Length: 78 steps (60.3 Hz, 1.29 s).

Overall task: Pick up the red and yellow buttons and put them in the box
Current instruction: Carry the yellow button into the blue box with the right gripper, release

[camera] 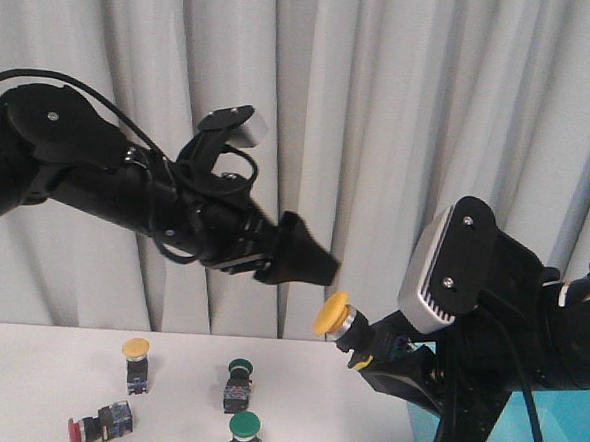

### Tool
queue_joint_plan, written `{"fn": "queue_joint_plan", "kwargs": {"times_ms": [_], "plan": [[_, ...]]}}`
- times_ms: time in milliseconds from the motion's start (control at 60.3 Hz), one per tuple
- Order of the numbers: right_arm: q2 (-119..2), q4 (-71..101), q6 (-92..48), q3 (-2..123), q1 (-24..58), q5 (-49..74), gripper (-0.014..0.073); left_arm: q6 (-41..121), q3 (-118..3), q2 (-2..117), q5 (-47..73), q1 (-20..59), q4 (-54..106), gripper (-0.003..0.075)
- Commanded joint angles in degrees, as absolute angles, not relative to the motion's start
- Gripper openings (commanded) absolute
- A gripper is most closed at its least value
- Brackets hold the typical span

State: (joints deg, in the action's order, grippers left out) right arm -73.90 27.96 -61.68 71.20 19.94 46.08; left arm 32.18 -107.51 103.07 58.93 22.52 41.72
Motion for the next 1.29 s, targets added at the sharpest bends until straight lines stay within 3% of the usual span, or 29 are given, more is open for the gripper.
{"fn": "queue_joint_plan", "kwargs": {"times_ms": [0, 182, 415, 895, 1277], "plan": [[-72.6, 28.0, -58.5, 72.7, 20.0, 42.8, 0.0029, 32.2, -109.1, 100.0, 60.4, 21.5, 37.9, 0.0572], [-72.5, 22.0, -48.5, 72.7, 19.9, 36.3, 0.0029, 27.0, -109.1, 100.0, 65.3, 21.3, 15.1, 0.0427], [-72.6, 10.8, -29.6, 72.7, 15.8, 31.4, 0.0029, 12.7, -109.1, 100.0, 65.4, 21.2, -4.5, -0.0008], [-86.0, 5.7, -18.8, 72.7, -3.7, 35.5, 0.0029, 10.9, -109.1, 100.0, 67.7, 21.2, -6.9, -0.0006], [-100.2, 6.1, -18.5, 72.7, -6.2, 33.7, 0.0029, 10.8, -100.7, 98.9, 65.7, 21.2, -6.9, -0.0006]]}}
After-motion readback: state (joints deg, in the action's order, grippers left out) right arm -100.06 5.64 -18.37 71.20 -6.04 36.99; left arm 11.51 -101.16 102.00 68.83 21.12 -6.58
